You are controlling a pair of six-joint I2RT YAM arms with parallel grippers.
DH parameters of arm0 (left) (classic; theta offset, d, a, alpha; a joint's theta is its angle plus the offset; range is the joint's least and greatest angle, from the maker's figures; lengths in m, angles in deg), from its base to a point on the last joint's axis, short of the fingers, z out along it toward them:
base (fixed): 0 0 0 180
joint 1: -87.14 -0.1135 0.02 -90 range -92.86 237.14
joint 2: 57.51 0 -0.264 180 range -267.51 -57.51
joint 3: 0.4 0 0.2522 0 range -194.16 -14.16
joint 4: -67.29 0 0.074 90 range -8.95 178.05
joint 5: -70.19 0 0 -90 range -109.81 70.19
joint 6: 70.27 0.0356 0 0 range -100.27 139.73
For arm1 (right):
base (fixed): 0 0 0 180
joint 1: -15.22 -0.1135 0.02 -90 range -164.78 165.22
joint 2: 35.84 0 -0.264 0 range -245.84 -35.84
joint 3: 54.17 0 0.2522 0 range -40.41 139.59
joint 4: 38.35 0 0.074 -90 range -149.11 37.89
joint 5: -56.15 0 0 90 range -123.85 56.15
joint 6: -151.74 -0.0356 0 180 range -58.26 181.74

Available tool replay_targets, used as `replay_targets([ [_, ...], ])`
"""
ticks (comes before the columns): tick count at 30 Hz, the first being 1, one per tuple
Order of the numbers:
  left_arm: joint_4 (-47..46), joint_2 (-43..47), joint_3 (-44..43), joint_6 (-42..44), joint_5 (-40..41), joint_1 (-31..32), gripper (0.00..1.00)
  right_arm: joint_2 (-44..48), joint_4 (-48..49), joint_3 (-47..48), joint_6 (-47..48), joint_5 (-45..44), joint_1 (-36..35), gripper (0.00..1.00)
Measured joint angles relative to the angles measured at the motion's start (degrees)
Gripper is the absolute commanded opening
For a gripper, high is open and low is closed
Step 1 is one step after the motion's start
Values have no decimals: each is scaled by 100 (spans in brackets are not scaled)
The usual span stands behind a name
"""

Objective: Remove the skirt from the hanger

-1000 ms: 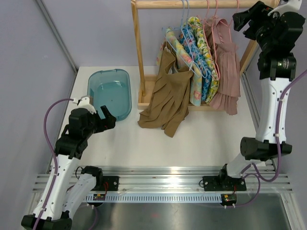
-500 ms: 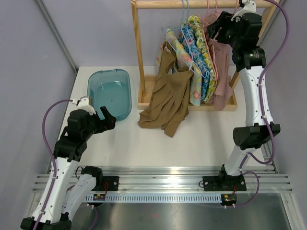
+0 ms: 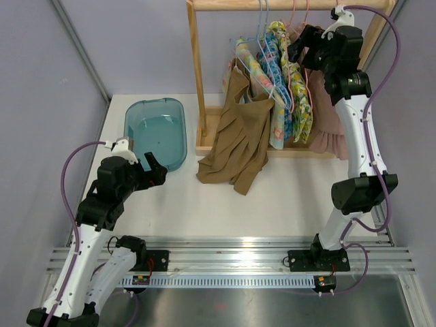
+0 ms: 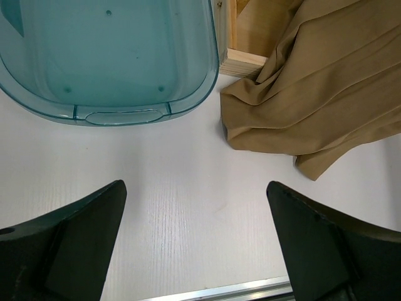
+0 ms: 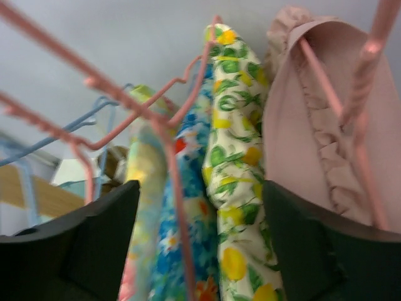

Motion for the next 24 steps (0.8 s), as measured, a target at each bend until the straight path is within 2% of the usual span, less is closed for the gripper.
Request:
replay_targets([
  [2, 0, 0, 0, 0, 0, 0, 98, 251, -4, -142, -37, 175, -2, 99],
  [9, 2, 4, 0, 0, 2, 0, 98, 1025, 17, -151, -11, 299, -2, 99],
  [14, 0, 4, 0, 0, 2, 0, 98, 1366, 76, -98, 197, -98, -2, 100],
  [24, 0, 4, 0, 0, 4, 0, 98, 802, -63, -70, 588, -1143, 0, 88],
])
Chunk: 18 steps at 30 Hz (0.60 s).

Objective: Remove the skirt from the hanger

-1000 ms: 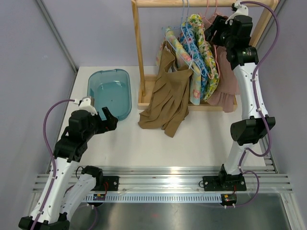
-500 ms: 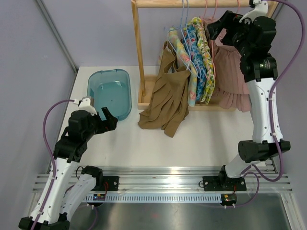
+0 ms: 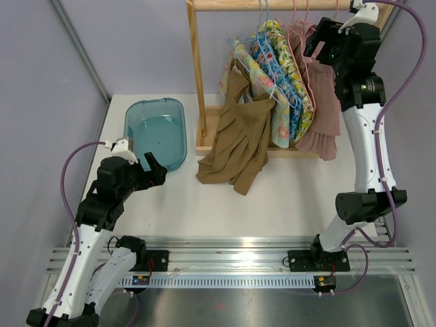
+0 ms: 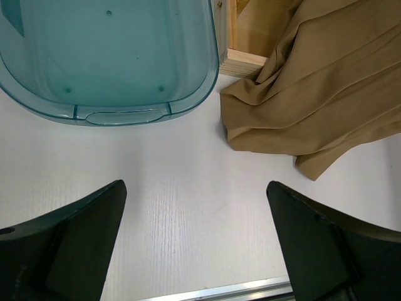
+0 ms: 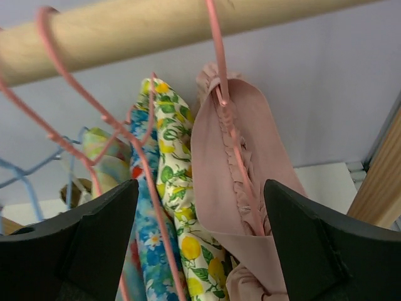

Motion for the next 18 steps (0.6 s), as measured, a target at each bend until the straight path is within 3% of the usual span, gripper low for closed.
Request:
replay_targets([
  [8, 4, 0, 0, 0, 0, 0, 98, -1036, -286, 752, 170, -256, 4, 68],
  [10, 4, 0, 0, 0, -2, 0, 98, -1200, -339, 1010, 199, -273, 4, 58],
  [11, 4, 0, 0, -2, -2, 0, 98, -1268, -352, 1139, 208, -275, 4, 46],
  [12, 4, 0, 0, -2, 0, 0, 98, -1318, -358, 1246, 208, -280, 4, 45],
  [13, 4, 0, 0, -2, 0, 2, 98, -1362, -387, 1355, 197, -280, 9, 28],
  [16, 4, 0, 0, -2, 0, 9, 98, -1464, -413, 1633, 256, -291, 20, 0],
  [18, 9, 0, 0, -2, 42, 11, 98, -1499, -437, 1720, 225, -319, 50, 0],
])
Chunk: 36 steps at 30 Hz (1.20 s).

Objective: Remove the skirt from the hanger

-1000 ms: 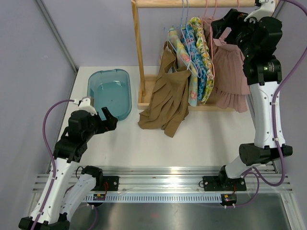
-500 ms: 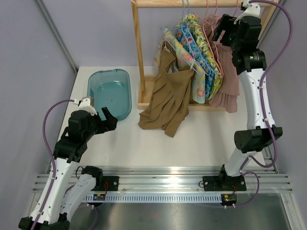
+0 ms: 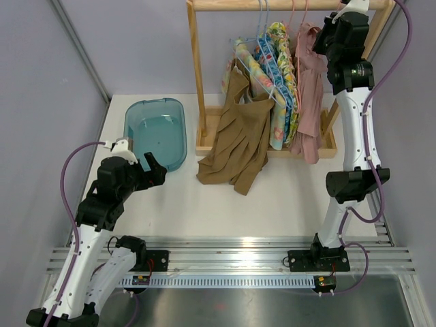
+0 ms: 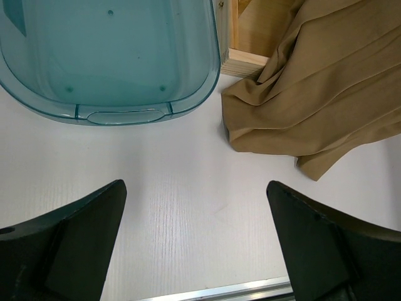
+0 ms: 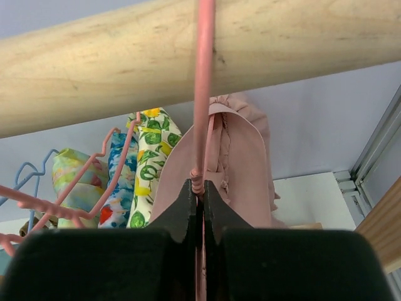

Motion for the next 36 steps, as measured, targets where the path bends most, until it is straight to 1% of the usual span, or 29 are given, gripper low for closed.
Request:
replay_targets([
  [10, 114, -13, 0, -42, 330, 4, 98, 20, -26, 15, -153, 212, 116, 0],
  [14, 111, 20, 0, -44, 498, 4, 99, 247, -166, -48, -247, 282, 127, 0],
  [18, 63, 28, -35, -37, 581, 11, 99, 859, -192, -409, -291, 295, 131, 0],
  [20, 55, -111, -210, 0, 601, 55, 99, 1248, -201, -645, -306, 291, 138, 0],
  [23, 15, -496, -750, 122, 605, 195, 99, 2009, -188, -1134, -348, 284, 138, 0],
  [25, -70, -898, -1370, 190, 577, 365, 99, 2605, -151, -1611, -389, 282, 138, 0],
  [28, -195, -1528, -2450, 267, 487, 824, 99, 3445, -116, -2334, -459, 278, 138, 0],
  [31, -297, -2114, -3536, 315, 435, 1735, 99, 4100, -140, -2970, -588, 267, 142, 0],
  [33, -424, -2457, -4061, 369, 503, 2677, 99, 4459, -201, -3388, -704, 269, 142, 0],
  [36, -654, -3005, -4546, 463, 778, 4441, 99, 4972, -382, -4068, -935, 243, 142, 0],
])
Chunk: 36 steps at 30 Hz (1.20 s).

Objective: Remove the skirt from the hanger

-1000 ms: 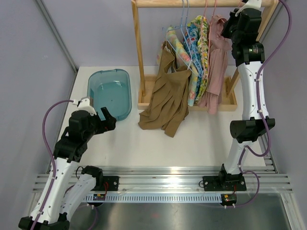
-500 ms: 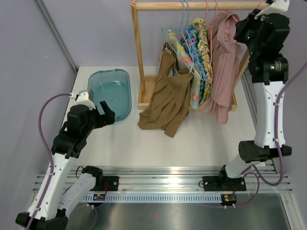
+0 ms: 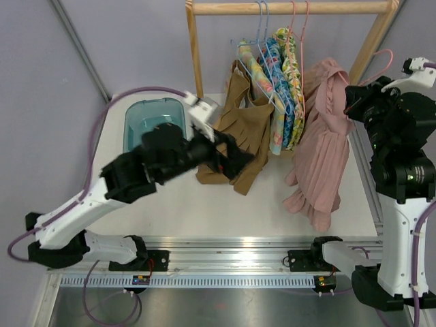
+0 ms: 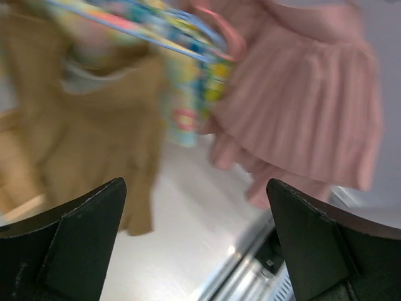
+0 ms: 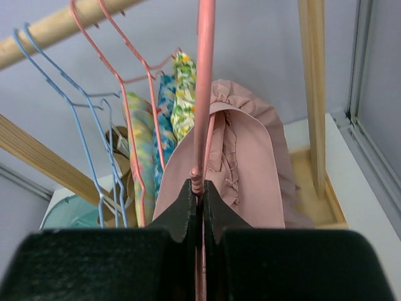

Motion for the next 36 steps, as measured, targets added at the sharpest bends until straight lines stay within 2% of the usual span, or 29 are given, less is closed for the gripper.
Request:
replay_targets([
  [2, -105, -439, -162, 11, 293, 1073, 99, 223, -195, -260, -103, -26, 0, 0],
  [4, -203, -914, -251, 9, 588, 1818, 99, 398, -437, -417, -201, -50, 0, 0],
  [9, -376, -2140, -822, 61, 1003, 2806, 99, 745, -780, -553, -350, -118, 0, 0],
  [12, -409, -2697, -1342, 59, 1038, 2983, 99, 957, -896, -592, -387, -127, 0, 0],
  [15, -494, -2872, -1585, 59, 1084, 3071, 99, 1106, -981, -647, -398, -131, 0, 0],
  [31, -933, -2931, -1709, -103, 1285, 3215, 99, 1088, -1121, -702, -452, -151, 0, 0],
  [35, -1145, -3106, -1700, -96, 1554, 3209, 86, 1003, -1285, -507, -481, -144, 0, 0],
  [36, -1207, -3169, -1700, -81, 1606, 3204, 77, 990, -1305, -463, -498, -138, 0, 0],
])
